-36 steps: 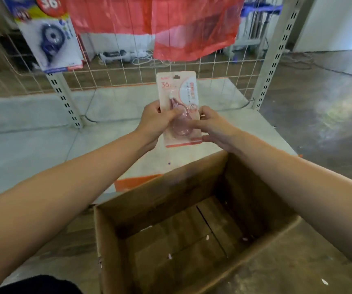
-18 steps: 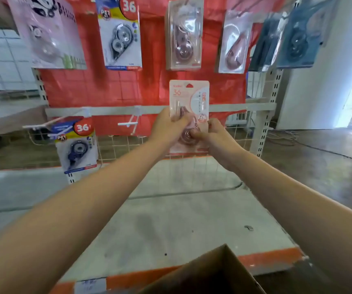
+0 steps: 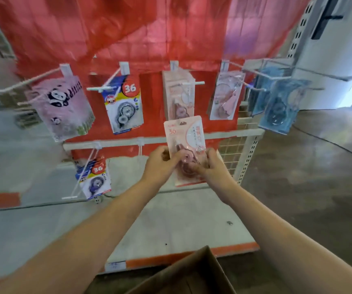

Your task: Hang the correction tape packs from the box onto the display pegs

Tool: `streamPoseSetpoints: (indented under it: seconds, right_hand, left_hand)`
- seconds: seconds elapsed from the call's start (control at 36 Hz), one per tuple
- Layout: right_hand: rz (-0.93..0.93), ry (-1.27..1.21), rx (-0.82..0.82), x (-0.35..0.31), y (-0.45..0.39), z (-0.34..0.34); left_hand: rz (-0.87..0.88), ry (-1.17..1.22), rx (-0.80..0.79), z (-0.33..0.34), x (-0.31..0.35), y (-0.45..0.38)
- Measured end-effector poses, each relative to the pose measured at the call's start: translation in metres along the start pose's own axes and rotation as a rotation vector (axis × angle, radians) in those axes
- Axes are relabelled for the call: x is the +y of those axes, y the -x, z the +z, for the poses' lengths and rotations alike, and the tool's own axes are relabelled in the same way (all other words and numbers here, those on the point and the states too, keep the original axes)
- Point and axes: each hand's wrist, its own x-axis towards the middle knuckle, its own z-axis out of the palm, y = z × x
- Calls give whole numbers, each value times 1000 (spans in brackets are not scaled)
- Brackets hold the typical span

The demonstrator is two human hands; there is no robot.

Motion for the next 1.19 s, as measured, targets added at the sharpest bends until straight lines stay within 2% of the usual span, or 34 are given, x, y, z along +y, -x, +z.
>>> streamPoseSetpoints:
  seconds: [0.25, 0.42, 0.67, 0.83, 1.03, 1.19]
  right_hand:
    - [54, -59, -38, -65, -12, -20]
    - [94, -66, -74, -77, -14, -21]
    - [129, -89, 2, -79, -21, -10]
    - [118, 70, 28, -74, -35, -6]
    - [113, 217, 69, -74, -59, 0]
    - [108, 355, 137, -66, -97, 9]
  left_hand:
    - [-78, 7, -30, -10, 66, -7]
    - [-125, -20, 17, -15, 70, -4]
    - [-94, -181, -73, -27, 55, 7]
    - [9, -438, -122, -29, 42, 5]
    - [160, -924, -278, -32, 26, -6]
    - [179, -1234, -373, -35, 18, -22]
